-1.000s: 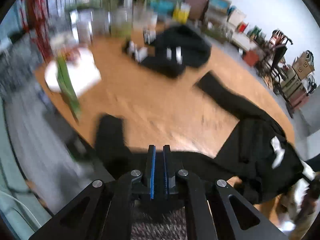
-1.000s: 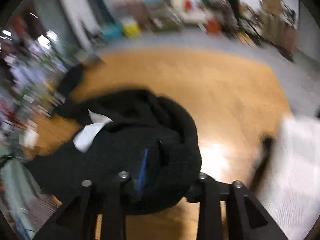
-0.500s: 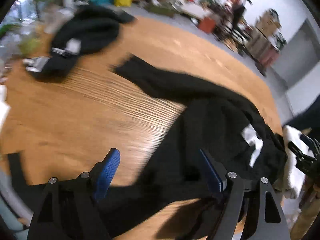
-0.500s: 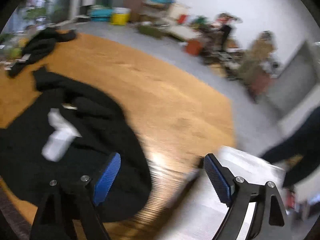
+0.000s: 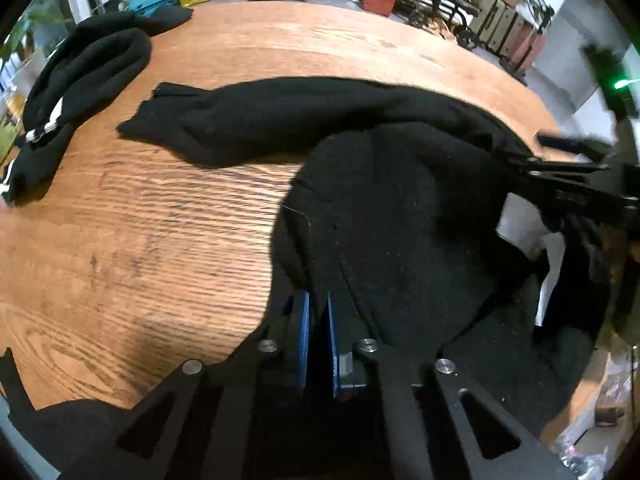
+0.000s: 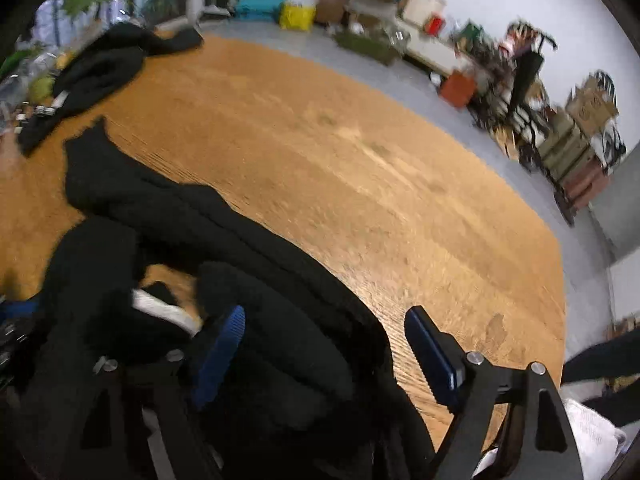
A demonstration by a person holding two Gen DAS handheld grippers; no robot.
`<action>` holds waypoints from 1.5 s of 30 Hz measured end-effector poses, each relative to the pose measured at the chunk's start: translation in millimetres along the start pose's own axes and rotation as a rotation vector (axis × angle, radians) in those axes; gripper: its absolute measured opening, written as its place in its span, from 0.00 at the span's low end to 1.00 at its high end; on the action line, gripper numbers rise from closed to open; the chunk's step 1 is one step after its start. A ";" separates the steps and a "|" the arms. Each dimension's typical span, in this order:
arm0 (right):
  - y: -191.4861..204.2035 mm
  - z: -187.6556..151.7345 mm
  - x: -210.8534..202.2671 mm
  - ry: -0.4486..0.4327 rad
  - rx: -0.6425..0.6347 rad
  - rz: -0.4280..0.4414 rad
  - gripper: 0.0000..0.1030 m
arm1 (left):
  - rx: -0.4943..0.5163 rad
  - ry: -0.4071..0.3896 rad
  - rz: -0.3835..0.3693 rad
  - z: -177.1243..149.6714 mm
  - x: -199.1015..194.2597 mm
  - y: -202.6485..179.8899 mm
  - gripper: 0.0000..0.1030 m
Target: Fold clothes
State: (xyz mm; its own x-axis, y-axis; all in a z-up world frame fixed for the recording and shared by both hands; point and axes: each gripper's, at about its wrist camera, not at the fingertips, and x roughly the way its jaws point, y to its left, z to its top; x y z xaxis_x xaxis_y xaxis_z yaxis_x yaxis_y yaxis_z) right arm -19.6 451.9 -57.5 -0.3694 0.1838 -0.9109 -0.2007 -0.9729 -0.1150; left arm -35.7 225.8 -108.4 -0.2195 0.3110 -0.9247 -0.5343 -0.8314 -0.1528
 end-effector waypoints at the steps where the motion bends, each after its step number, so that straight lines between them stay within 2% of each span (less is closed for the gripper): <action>1: 0.6 3.1 7.2 0.014 0.003 0.014 0.24 | -0.019 -0.009 -0.017 -0.5 -5.3 8.0 0.09; 2: -2.1 2.2 5.7 0.007 0.021 0.028 0.13 | -0.033 -0.019 -0.037 -1.0 -11.2 15.6 0.09; 3: -6.3 -0.5 0.8 -0.009 0.044 0.042 0.11 | -0.039 -0.032 -0.055 -2.2 -19.8 24.2 0.08; 4: -10.5 -3.1 -4.2 -0.024 0.068 0.055 0.10 | -0.024 -0.046 -0.054 -5.0 -29.9 31.6 0.08; 7: -43.1 -16.0 -46.2 -0.159 0.128 -0.003 0.10 | 0.041 -0.064 0.018 -17.4 -49.7 46.7 0.08; 9: -72.7 -29.3 -68.1 -0.207 0.188 -0.055 0.10 | 0.014 -0.059 0.029 -20.1 -55.8 60.0 0.08; 10: -90.3 -41.9 -79.3 -0.199 0.227 -0.077 0.10 | 0.001 -0.056 0.035 -21.4 -58.8 66.7 0.08; 13: -104.1 -83.3 -105.4 -0.144 0.215 -0.108 0.12 | -0.038 -0.048 0.052 -25.4 -68.0 86.6 0.08; 14: -103.2 -95.6 -115.0 -0.132 0.193 -0.154 0.15 | -0.052 -0.045 0.057 -26.7 -71.1 93.3 0.08; 15: -102.2 -106.2 -124.2 -0.129 0.170 -0.199 0.37 | -0.065 -0.042 0.063 -28.0 -74.1 100.0 0.08; 16: -102.0 -116.3 -133.1 -0.130 0.148 -0.239 0.53 | -0.078 -0.040 0.068 -29.3 -77.2 106.6 0.08; 17: -101.2 -124.6 -142.9 -0.149 0.144 -0.260 0.73 | -0.091 -0.037 0.074 -30.6 -80.2 113.3 0.08; 19: -94.0 -126.5 -152.3 -0.178 0.147 -0.197 0.76 | -0.118 -0.031 0.085 -33.3 -86.3 126.6 0.11; 20: -89.9 -126.3 -156.1 -0.190 0.148 -0.159 0.76 | -0.131 -0.029 0.091 -34.6 -89.4 133.2 0.22; 21: -88.5 -127.0 -155.5 -0.190 0.142 -0.116 0.77 | -0.144 -0.026 0.096 -35.9 -92.4 139.9 0.46; 23: -76.9 -114.4 -137.0 -0.162 0.095 -0.018 0.78 | -0.122 -0.057 0.060 -27.6 -93.4 129.2 0.71; 25: -55.9 -100.2 -115.2 -0.131 0.016 0.051 0.78 | -0.094 -0.062 0.000 -20.3 -86.7 106.8 0.71; 27: -34.7 -91.5 -96.5 -0.109 -0.075 0.081 0.81 | -0.069 -0.047 -0.026 -4.6 -71.1 93.2 0.71; 30: -3.0 -78.3 -68.4 -0.075 -0.212 0.127 0.85 | 0.000 -0.038 0.020 13.4 -45.2 77.4 0.71; 32: 14.7 -75.6 -52.7 -0.045 -0.297 0.146 0.89 | 0.032 -0.002 0.043 19.0 -21.8 70.6 0.71; 34: 22.9 -78.9 -30.9 0.022 -0.330 0.136 0.89 | 0.031 0.028 0.018 19.3 -8.0 68.1 0.71; 35: 26.5 -80.8 -19.7 0.058 -0.343 0.129 0.85 | 0.024 0.040 -0.005 17.3 -3.1 68.3 0.69; 36: 29.6 -84.2 -12.3 0.083 -0.338 0.129 0.67 | 0.020 0.051 -0.016 12.8 0.9 68.7 0.49; 37: 31.6 -87.4 -14.2 0.073 -0.321 0.139 0.60 | 0.031 0.047 0.005 7.6 0.8 67.4 0.38; 38: 33.2 -90.3 -19.2 0.050 -0.302 0.151 0.29 | 0.053 0.025 0.039 4.1 -3.4 65.5 0.18; 39: 33.9 -90.4 -26.9 0.025 -0.289 0.142 0.07 | 0.055 0.010 0.046 2.4 -8.9 65.8 0.14; 42: 30.3 -82.5 -60.6 -0.100 -0.252 0.104 0.06 | -0.006 -0.062 0.010 4.9 -37.5 72.2 0.12; 45: 19.6 -65.4 -110.6 -0.271 -0.201 0.057 0.06 | -0.078 -0.231 -0.037 16.9 -98.2 78.5 0.11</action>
State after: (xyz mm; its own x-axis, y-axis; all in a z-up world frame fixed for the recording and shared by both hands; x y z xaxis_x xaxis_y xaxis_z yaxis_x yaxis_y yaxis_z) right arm 76.8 403.3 15.1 -0.6081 0.1328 -0.7827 0.0002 -0.9859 -0.1675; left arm -69.9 137.9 -23.7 -0.3865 0.4311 -0.8153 -0.4827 -0.8479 -0.2194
